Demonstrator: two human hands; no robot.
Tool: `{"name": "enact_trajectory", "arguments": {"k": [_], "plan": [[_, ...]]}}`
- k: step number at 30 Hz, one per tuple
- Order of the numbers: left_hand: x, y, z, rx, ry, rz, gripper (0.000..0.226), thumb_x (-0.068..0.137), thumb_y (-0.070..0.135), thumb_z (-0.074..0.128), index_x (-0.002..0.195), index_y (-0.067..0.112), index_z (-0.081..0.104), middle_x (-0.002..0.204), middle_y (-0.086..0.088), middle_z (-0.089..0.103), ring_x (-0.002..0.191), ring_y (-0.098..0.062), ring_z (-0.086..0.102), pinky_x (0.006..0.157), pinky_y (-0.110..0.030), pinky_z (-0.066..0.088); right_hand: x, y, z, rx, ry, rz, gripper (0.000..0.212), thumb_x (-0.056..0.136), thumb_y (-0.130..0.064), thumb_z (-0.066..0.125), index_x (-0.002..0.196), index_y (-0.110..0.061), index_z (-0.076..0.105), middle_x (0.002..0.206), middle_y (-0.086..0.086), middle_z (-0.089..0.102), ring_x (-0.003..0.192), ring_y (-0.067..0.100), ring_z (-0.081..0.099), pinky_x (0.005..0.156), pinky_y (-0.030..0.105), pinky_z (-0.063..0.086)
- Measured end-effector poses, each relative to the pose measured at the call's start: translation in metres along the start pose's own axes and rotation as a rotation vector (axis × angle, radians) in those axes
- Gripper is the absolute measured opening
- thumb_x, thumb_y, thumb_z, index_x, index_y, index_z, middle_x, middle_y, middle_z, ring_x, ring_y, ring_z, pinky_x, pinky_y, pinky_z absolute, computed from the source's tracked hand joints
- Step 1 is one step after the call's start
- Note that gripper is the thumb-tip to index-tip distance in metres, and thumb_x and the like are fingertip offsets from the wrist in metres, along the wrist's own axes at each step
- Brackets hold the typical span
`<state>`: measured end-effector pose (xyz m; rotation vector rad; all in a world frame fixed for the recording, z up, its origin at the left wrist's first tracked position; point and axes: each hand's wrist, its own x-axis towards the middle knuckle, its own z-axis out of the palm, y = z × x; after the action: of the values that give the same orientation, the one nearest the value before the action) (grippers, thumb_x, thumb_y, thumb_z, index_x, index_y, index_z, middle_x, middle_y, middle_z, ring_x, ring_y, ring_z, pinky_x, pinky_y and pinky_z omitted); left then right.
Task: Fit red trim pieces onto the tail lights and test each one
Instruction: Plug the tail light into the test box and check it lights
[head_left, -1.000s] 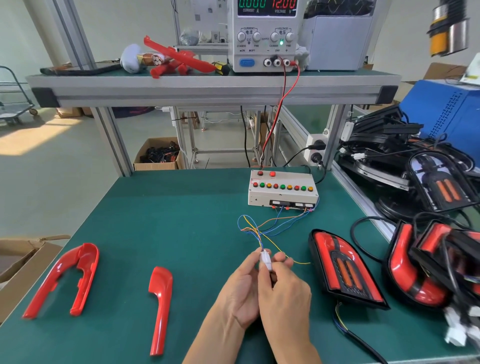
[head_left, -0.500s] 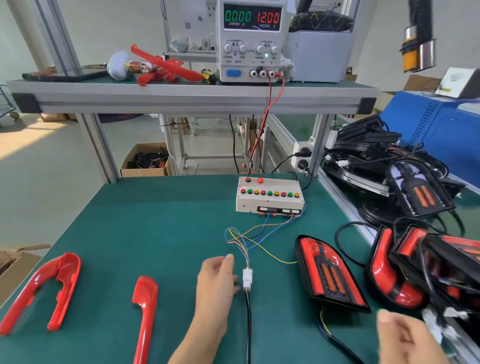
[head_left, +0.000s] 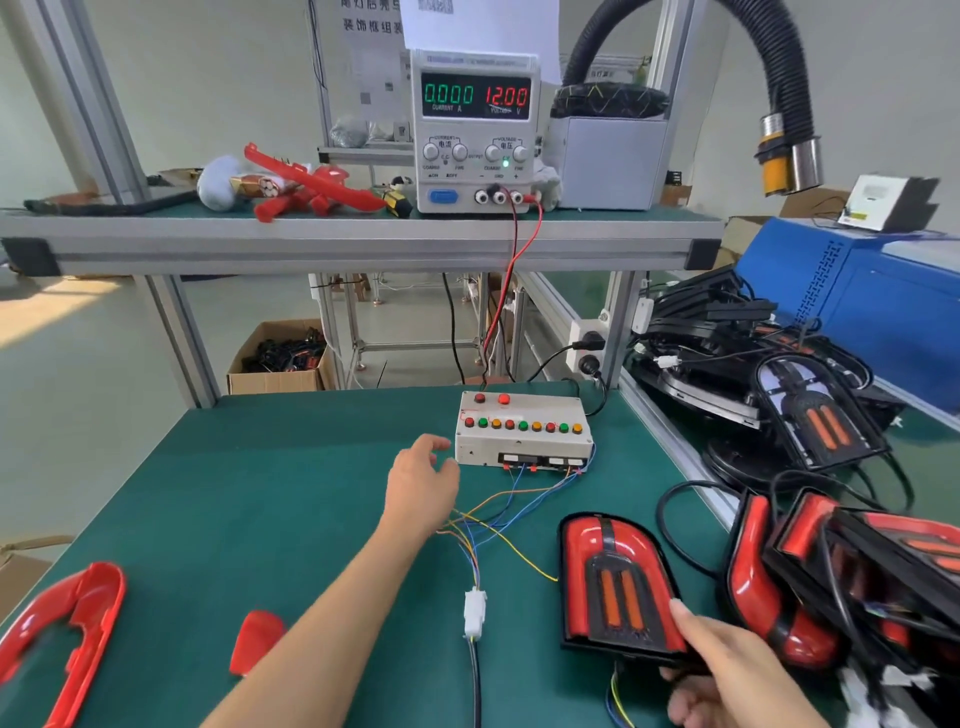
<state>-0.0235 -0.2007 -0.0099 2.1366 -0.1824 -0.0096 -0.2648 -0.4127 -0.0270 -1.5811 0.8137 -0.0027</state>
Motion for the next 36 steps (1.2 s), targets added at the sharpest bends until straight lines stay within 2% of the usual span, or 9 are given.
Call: {"name": "enact_trajectory", "arguments": {"k": [2, 5, 7, 10, 14, 17, 21, 26, 36], "plan": [[0.02, -0.005, 0.002, 0.074, -0.117, 0.02, 0.043, 0.1, 0.022, 0.053, 0.142, 0.024, 0.05, 0.131, -0.012, 0.053, 0.11, -0.026, 0.057, 0.089, -0.034, 0.05, 0.002, -0.005, 0.005, -0.108, -0.012, -0.094, 0.043, 0.099, -0.041, 0.062, 0.08, -0.007, 0.079, 0.075, 0.019, 0.076, 0.062, 0.033, 0.07, 0.058, 0.031, 0.052], [0.043, -0.014, 0.005, 0.006, -0.305, 0.043, 0.062, 0.098, 0.022, 0.06, 0.153, 0.037, 0.036, 0.14, -0.013, 0.045, 0.121, -0.024, 0.054, 0.073, -0.02, 0.048, 0.009, 0.001, 0.014, -0.178, 0.146, -0.24, 0.038, 0.101, -0.035, 0.058, 0.079, -0.014, 0.079, 0.073, 0.009, 0.076, 0.076, 0.03, 0.074, 0.085, 0.041, 0.055], [0.053, -0.017, 0.009, -0.06, -0.403, 0.043, 0.07, 0.097, 0.019, 0.064, 0.155, 0.041, 0.031, 0.143, -0.012, 0.041, 0.114, -0.018, 0.058, 0.068, -0.014, 0.047, 0.01, 0.006, 0.024, -0.075, 0.202, -0.281, 0.033, 0.102, -0.034, 0.056, 0.081, -0.021, 0.077, 0.063, 0.015, 0.071, 0.061, 0.035, 0.069, 0.072, 0.044, 0.055], [0.063, -0.019, 0.013, 0.012, -0.436, 0.096, 0.072, 0.098, 0.022, 0.064, 0.156, 0.043, 0.027, 0.143, -0.013, 0.041, 0.107, -0.02, 0.057, 0.083, -0.023, 0.046, 0.018, 0.011, 0.035, 0.03, 0.196, -0.347, 0.03, 0.106, -0.034, 0.048, 0.086, -0.035, 0.071, 0.055, 0.023, 0.064, 0.045, 0.035, 0.059, 0.058, 0.036, 0.046], [0.069, -0.023, 0.016, 0.033, -0.414, 0.127, 0.067, 0.098, 0.024, 0.064, 0.153, 0.041, 0.03, 0.14, -0.016, 0.045, 0.124, -0.027, 0.054, 0.108, -0.038, 0.045, 0.026, 0.014, 0.033, 0.062, 0.175, -0.389, 0.029, 0.106, -0.034, 0.045, 0.091, -0.037, 0.07, 0.058, 0.021, 0.066, 0.052, 0.044, 0.06, 0.06, 0.038, 0.047], [0.07, -0.027, 0.017, 0.043, -0.401, 0.147, 0.067, 0.097, 0.021, 0.065, 0.153, 0.039, 0.032, 0.14, -0.017, 0.049, 0.131, -0.029, 0.052, 0.114, -0.045, 0.041, 0.03, 0.019, 0.03, 0.094, 0.184, -0.401, 0.024, 0.106, -0.032, 0.046, 0.098, -0.028, 0.069, 0.061, 0.02, 0.066, 0.053, 0.035, 0.062, 0.056, 0.042, 0.05], [0.072, -0.028, 0.017, 0.075, -0.396, 0.161, 0.064, 0.098, 0.022, 0.063, 0.153, 0.038, 0.033, 0.139, -0.016, 0.054, 0.128, -0.027, 0.055, 0.114, -0.044, 0.041, 0.035, 0.021, 0.029, 0.141, 0.163, -0.406, 0.023, 0.105, -0.027, 0.047, 0.108, -0.012, 0.064, 0.067, 0.018, 0.069, 0.055, 0.028, 0.064, 0.049, 0.035, 0.051], [0.075, -0.026, 0.019, 0.174, -0.374, 0.167, 0.061, 0.101, 0.02, 0.055, 0.154, 0.038, 0.033, 0.139, -0.012, 0.057, 0.124, -0.026, 0.057, 0.11, -0.038, 0.044, 0.036, 0.022, 0.029, 0.151, 0.135, -0.435, 0.038, 0.091, -0.048, 0.049, 0.109, -0.019, 0.065, 0.071, 0.019, 0.072, 0.06, 0.03, 0.067, 0.056, 0.038, 0.054], [0.076, -0.022, 0.016, 0.275, -0.387, 0.172, 0.059, 0.102, 0.02, 0.05, 0.154, 0.039, 0.031, 0.135, -0.009, 0.062, 0.109, -0.026, 0.062, 0.091, -0.028, 0.045, 0.039, 0.027, 0.029, 0.173, 0.118, -0.451, 0.041, 0.09, -0.048, 0.049, 0.11, -0.017, 0.066, 0.076, 0.017, 0.073, 0.063, 0.03, 0.069, 0.057, 0.038, 0.054]]}}
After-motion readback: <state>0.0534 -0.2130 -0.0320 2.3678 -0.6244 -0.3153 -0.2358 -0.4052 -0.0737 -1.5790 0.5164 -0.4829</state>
